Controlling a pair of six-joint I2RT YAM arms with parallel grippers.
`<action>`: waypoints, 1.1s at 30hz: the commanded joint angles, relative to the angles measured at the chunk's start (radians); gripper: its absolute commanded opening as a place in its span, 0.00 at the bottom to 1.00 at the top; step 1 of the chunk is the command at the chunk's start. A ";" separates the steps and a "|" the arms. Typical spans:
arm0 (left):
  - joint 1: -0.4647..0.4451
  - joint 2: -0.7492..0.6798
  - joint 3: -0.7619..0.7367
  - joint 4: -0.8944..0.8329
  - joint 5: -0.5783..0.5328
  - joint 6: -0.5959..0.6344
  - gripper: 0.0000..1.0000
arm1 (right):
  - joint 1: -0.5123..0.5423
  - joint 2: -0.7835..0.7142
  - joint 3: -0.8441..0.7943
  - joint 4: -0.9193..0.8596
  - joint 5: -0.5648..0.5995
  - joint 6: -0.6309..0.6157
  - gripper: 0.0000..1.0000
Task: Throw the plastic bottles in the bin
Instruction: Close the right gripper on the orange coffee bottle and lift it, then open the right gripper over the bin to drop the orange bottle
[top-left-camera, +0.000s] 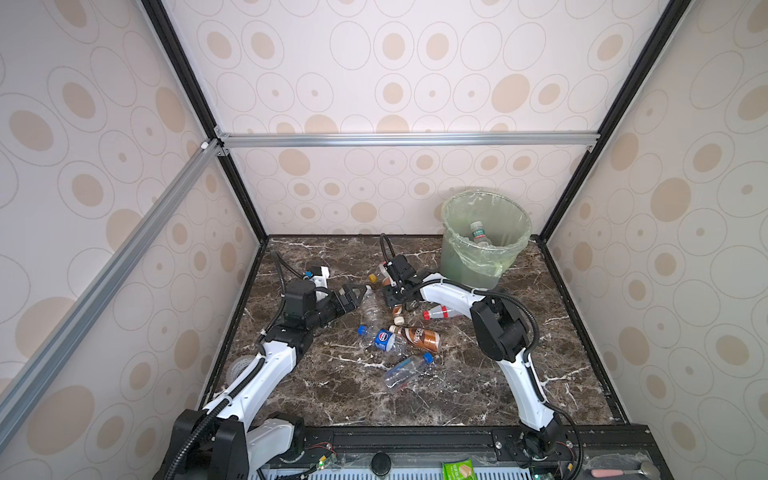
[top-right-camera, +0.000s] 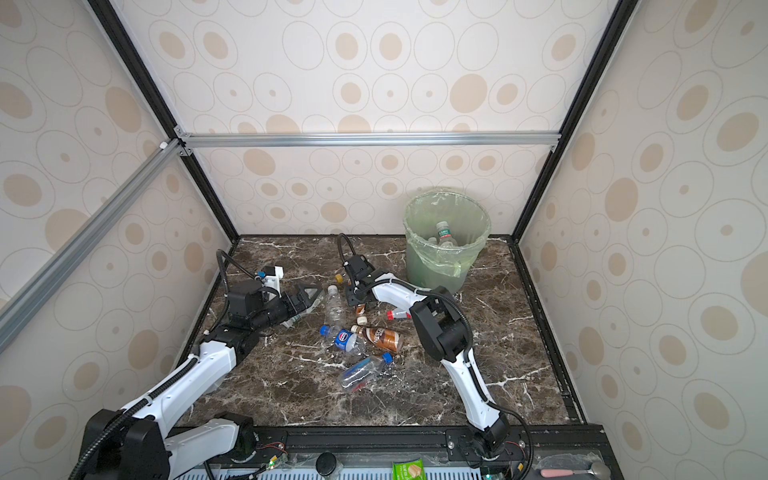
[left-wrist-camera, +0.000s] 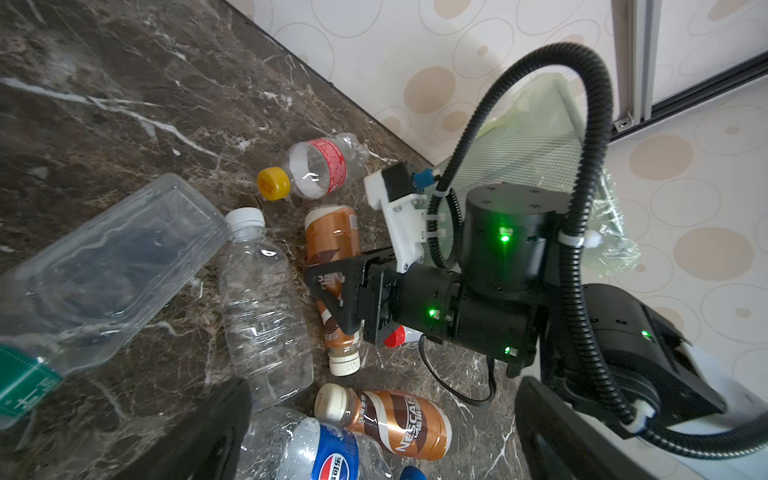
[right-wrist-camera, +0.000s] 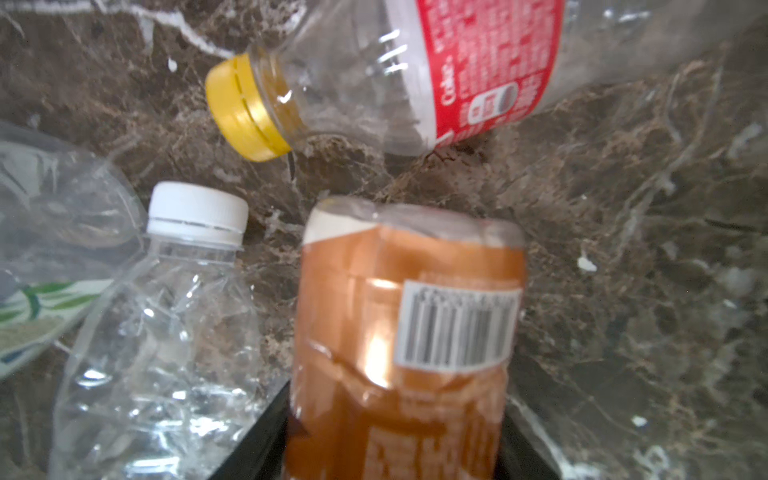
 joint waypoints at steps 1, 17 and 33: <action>0.005 0.001 0.066 -0.028 -0.018 0.035 0.99 | 0.000 0.007 0.029 -0.032 0.014 0.000 0.48; -0.172 0.061 0.362 0.001 -0.118 0.177 0.99 | -0.060 -0.404 0.241 -0.195 0.161 -0.183 0.43; -0.294 0.140 0.450 0.080 -0.113 0.214 0.99 | -0.376 -0.618 0.227 -0.126 0.258 -0.203 0.45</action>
